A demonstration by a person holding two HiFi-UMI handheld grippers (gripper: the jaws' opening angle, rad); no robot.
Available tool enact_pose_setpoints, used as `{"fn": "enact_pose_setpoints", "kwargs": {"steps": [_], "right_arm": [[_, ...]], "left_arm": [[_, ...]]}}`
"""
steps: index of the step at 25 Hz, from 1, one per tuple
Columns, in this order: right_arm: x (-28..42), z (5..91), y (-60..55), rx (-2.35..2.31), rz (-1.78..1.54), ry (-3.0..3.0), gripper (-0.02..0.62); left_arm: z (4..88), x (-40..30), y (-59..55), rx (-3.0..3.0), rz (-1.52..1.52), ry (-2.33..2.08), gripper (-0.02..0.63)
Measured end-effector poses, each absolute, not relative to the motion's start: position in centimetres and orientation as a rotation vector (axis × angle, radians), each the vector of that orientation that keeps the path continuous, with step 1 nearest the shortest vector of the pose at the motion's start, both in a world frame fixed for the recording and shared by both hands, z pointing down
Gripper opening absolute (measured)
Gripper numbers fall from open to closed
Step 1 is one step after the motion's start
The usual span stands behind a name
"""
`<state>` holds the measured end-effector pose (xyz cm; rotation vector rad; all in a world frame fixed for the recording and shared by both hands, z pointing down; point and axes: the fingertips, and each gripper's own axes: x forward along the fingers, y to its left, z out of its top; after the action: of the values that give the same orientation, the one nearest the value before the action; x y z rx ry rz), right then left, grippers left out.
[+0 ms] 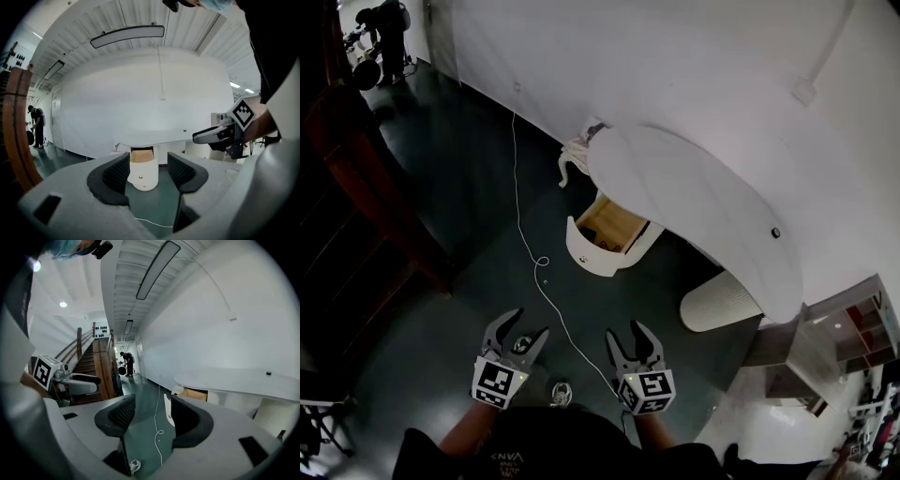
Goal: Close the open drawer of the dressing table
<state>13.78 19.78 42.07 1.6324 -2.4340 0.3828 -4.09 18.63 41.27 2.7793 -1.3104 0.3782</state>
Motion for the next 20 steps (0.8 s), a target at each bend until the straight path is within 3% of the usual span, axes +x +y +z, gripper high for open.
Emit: {"fn": "enact_pose_setpoints", "kwargs": {"steps": [20], "right_arm": [[13.2,44.6,5.9,1.872,0.492,-2.192,0.221]], "left_arm": [[47.5,-2.5,-0.5,2.879,0.532,-0.903,0.247]]}}
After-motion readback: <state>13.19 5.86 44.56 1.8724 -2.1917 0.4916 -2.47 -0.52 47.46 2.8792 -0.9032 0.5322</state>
